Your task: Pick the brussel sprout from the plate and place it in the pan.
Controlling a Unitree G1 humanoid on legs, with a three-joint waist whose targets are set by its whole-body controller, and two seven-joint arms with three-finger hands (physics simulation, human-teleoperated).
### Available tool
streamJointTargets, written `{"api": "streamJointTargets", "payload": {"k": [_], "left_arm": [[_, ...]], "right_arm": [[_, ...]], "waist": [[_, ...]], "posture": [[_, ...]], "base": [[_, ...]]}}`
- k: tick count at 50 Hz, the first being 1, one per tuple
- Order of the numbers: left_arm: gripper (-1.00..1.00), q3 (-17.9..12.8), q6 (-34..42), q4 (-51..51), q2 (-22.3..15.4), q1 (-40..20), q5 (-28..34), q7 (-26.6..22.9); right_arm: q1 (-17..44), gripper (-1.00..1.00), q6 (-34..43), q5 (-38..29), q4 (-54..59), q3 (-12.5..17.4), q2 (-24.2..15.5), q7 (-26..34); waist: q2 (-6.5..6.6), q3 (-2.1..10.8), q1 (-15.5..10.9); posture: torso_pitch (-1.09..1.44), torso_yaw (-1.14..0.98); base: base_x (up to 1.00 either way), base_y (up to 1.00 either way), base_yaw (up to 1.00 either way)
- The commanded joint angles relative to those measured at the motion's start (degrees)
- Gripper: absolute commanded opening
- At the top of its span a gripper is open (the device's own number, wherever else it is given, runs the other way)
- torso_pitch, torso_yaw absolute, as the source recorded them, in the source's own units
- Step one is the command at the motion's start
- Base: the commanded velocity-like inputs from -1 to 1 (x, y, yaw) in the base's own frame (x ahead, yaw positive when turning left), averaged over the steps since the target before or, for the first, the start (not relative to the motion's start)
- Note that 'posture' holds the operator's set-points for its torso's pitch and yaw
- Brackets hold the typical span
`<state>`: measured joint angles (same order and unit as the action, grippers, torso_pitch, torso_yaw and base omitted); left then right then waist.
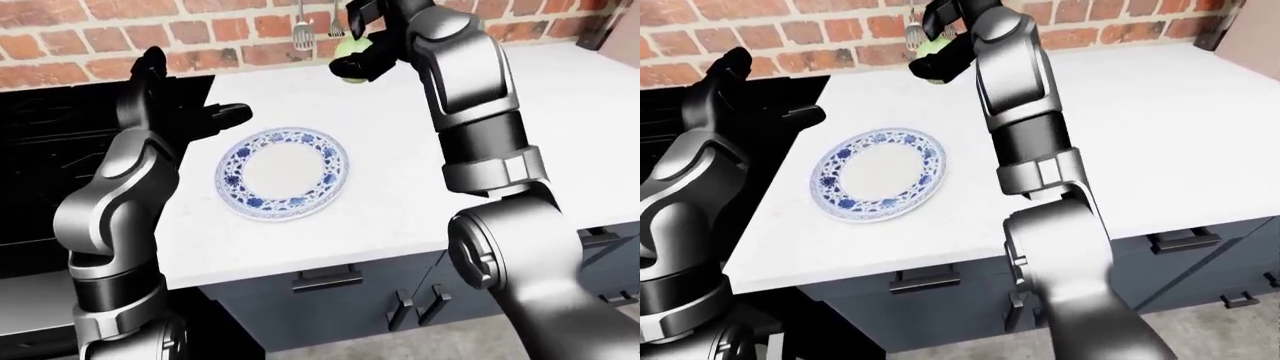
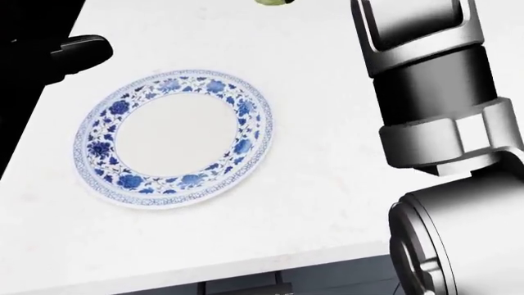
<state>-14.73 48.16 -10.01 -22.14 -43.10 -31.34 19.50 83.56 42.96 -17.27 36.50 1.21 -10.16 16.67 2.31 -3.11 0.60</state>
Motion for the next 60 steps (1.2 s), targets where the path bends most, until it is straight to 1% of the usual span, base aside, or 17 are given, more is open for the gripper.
{"api": "streamJointTargets", "payload": {"k": [1, 11, 34, 35, 36, 38, 39, 40, 41, 49, 52, 54, 56, 57, 58, 60], "left_arm": [[1.0, -0.89, -1.02, -2.39, -0.88, -1.98, -0.18, 0.16], [1.0, -1.21, -0.75, -2.57, -1.2, -2.03, -0.66, 0.43], [1.0, -0.95, -1.4, -1.8, -1.09, -2.08, -0.25, 0.2], [1.0, -0.9, -1.52, -1.74, -1.07, -2.02, -0.21, 0.14], [1.0, -1.03, -1.06, -2.11, -1.13, -2.1, -0.41, 0.33], [1.0, -1.08, -0.98, -2.12, -1.19, -2.15, -0.49, 0.37], [1.0, -1.03, -1.15, -1.93, -1.19, -2.11, -0.42, 0.32], [1.0, -0.95, -1.41, -1.77, -1.14, -2.03, -0.34, 0.19], [1.0, -0.97, -1.22, -1.96, -1.15, -2.06, -0.41, 0.27], [1.0, -1.13, -0.74, -2.4, -1.26, -2.11, -0.68, 0.56], [1.0, -0.91, -1.3, -2.01, -1.17, -1.96, -0.41, 0.36], [1.0, -0.97, -1.14, -2.15, -1.19, -2.0, -0.46, 0.41], [1.0, -1.01, -1.11, -2.2, -1.19, -1.99, -0.48, 0.42], [1.0, -1.05, -0.95, -2.37, -1.2, -2.02, -0.57, 0.49], [1.0, -1.06, -0.88, -2.46, -1.21, -2.06, -0.61, 0.53], [1.0, -0.86, -1.42, -2.17, -1.13, -1.9, -0.34, 0.28]], "right_arm": [[2.08, -1.0, 0.73, -0.79, -3.32, 0.28, -0.85, 0.54], [-0.71, -1.0, 3.9, -2.11, -9.39, 0.49, -1.32, 1.68], [-1.38, -1.0, 3.31, -1.92, -9.37, 0.7, -1.1, 1.47], [-1.31, -1.0, 3.35, -1.88, -9.37, 0.75, -1.04, 1.39], [-1.35, -1.0, 3.52, -1.91, -9.5, 0.62, -0.99, 1.49], [-1.61, -1.0, 3.52, -1.95, -9.66, 0.55, -0.98, 1.54], [-1.71, -1.0, 3.39, -1.89, -9.64, 0.66, -0.98, 1.49], [-1.64, -1.0, 3.61, -2.01, -9.73, 0.53, -0.99, 1.55], [-1.56, -1.0, 3.55, -2.0, -9.68, 0.61, -1.01, 1.51], [-2.14, -1.0, 3.44, -2.03, -10.12, 0.64, -0.91, 1.55], [-2.5, -1.0, 3.32, -1.96, -10.34, 0.68, -0.87, 1.41], [-2.47, -1.0, 3.35, -1.9, -10.3, 0.68, -0.81, 1.36], [-2.53, -1.0, 3.33, -1.89, -10.33, 0.7, -0.82, 1.29], [-2.67, -1.0, 3.32, -1.88, -10.43, 0.69, -0.84, 1.27], [-2.81, -1.0, 3.33, -1.84, -10.56, 0.73, -0.8, 1.19], [-3.02, -1.0, 3.22, -1.76, -10.61, 0.74, -0.78, 1.14]], "waist": [[0.16, 1.79, -0.02], [0.14, 1.71, -0.01], [0.22, 1.75, 0.11], [0.36, 3.03, 0.04], [0.11, 3.23, 0.01], [0.09, 3.03, -0.05], [0.1, 3.22, -0.03], [0.01, 3.72, -0.04], [0.05, 3.85, -0.04], [0.7, 3.24, 0.17], [0.14, 3.0, 0.29], [-0.88, 3.24, 0.42], [-2.77, 3.27, 0.33], [-4.24, 3.43, 0.24], [-2.65, 2.98, 0.23], [-3.32, 3.38, 0.07]], "posture": [[0.0, 0.0], [0.0, 0.0], [0.0, 0.0], [0.0, 0.0], [0.0, 0.0], [0.0, 0.0], [0.0, 0.0], [0.0, 0.0], [0.0, 0.0], [0.0, 0.0], [0.0, 0.0], [0.0, 0.0], [0.0, 0.0], [0.0, 0.0], [0.0, 0.0], [0.0, 0.0]], "base": [[0.0, 0.0, 0.0], [0.0, 0.0, 0.0], [0.0, 0.0, 0.0], [-0.03, 0.05, 0.0], [-0.03, 0.05, 0.0], [-0.08, 0.05, 0.0], [-0.2, 0.09, 0.0], [-0.21, 0.09, 0.0], [-0.2, 0.09, 0.0], [-0.21, 0.11, 0.0], [-0.21, 0.12, 0.0], [-0.19, 0.12, 0.0], [-0.19, 0.11, 0.0], [-0.19, 0.12, 0.0], [-0.19, 0.12, 0.0], [-0.19, 0.11, 0.0]]}}
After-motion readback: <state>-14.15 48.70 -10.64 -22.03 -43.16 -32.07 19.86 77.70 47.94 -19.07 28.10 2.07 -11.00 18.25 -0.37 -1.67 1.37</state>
